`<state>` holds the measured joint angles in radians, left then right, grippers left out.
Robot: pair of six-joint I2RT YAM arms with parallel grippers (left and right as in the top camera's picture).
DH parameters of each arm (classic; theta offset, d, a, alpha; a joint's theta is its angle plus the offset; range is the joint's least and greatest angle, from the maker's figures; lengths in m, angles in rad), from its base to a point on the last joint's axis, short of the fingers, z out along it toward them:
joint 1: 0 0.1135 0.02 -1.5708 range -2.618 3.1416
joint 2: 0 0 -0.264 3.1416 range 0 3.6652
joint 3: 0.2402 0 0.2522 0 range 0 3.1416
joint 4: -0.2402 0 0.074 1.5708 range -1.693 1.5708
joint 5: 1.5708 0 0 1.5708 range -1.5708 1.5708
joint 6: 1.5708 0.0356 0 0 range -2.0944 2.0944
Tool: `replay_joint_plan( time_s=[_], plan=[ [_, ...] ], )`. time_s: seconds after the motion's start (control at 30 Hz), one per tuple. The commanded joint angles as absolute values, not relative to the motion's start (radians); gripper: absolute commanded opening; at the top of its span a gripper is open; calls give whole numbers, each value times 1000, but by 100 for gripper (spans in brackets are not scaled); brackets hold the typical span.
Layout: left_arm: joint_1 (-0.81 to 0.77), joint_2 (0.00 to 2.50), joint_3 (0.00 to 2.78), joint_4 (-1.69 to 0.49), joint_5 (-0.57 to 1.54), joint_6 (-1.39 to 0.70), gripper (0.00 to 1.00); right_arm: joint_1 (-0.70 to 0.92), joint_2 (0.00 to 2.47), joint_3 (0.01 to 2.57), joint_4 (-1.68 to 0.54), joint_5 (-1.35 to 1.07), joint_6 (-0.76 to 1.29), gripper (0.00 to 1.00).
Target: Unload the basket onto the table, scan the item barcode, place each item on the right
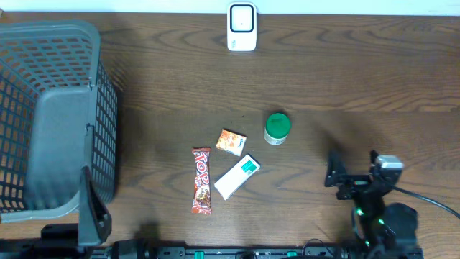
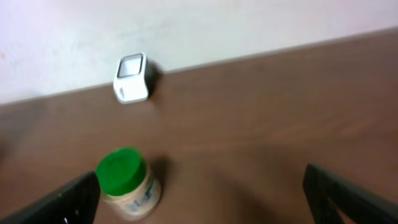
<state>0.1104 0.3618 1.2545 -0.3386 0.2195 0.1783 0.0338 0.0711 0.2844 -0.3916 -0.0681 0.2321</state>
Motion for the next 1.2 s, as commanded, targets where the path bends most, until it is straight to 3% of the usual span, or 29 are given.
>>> replay_joint_plan(
  time_s=[0.0, 0.23, 0.53, 0.77, 0.93, 1.03, 1.17],
  plan=[
    [113, 368, 1215, -311, 262, 162, 96, 26, 101, 494, -535, -49, 226, 99],
    [112, 297, 1169, -270, 355, 159, 96, 26, 172, 763, -707, -19, 219, 99],
    [111, 2, 1052, -206, 385, 131, 96, 26, 177, 945, -903, -20, 258, 99],
    [89, 5, 1049, -196, 385, 88, 96, 26, 198, 1076, -1024, -16, 270, 99],
    [88, 4, 1049, -203, 384, 88, 96, 26, 345, 1131, -1120, -110, 266, 99],
    [88, 4, 1040, -207, 350, 93, 96, 26, 462, 1131, -1088, -186, 218, 99],
    [88, 4, 1009, -249, 147, 92, 96, 27, 603, 1132, -1041, -187, 174, 99]
  ],
)
